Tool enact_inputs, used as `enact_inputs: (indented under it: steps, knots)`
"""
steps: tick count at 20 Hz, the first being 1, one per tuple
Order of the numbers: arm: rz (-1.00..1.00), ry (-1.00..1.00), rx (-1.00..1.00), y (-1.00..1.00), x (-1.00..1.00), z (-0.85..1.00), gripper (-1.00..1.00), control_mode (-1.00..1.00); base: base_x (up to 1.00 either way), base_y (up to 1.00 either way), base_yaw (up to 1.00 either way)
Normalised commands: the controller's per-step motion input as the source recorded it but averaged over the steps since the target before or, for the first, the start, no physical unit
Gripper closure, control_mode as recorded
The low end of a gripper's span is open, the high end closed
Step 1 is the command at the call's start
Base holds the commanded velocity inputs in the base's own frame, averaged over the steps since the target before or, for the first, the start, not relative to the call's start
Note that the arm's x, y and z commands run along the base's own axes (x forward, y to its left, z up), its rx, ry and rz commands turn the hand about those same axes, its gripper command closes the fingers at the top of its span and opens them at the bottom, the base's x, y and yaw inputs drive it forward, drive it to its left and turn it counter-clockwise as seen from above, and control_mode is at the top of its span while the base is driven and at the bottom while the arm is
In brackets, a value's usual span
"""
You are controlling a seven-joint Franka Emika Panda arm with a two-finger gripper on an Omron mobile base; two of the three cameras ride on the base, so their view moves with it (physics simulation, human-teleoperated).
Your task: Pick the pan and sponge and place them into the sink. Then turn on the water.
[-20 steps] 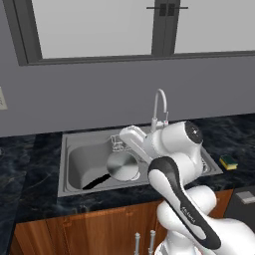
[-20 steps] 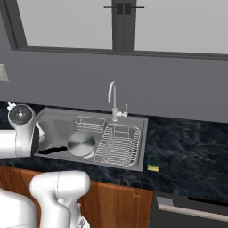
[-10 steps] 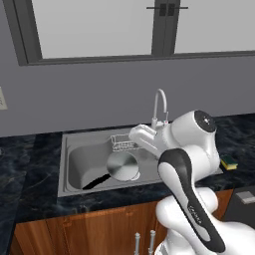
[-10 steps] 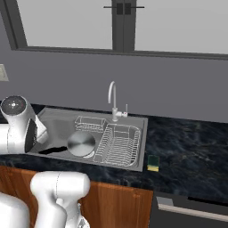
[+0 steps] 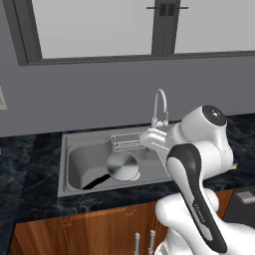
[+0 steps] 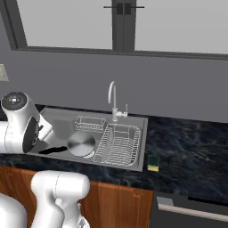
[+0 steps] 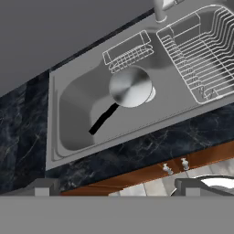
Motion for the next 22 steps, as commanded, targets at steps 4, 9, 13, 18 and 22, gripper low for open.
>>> enact_inputs:
  steps: [4,9,13,18,22]
  knots:
    - [0.04,0.0,-0.13,-0.36,-0.17,0.0,-1.0,-1.0,0.0,0.0,0.0]
    - [0.05,0.0,-0.12,-0.36,-0.06,0.0,-1.0,-1.0,0.0,0.0,0.0]
    - [0.08,0.0,-0.11,-0.35,0.0,0.0,-1.0,-1.0,0.0,0.0,0.0]
    - [0.08,0.0,-0.11,-0.35,-0.02,0.04,-1.0,-1.0,0.0,0.0,0.0]
    - [0.07,0.0,-0.11,-0.36,-0.05,0.07,-1.0,-1.0,0.0,0.0,0.0]
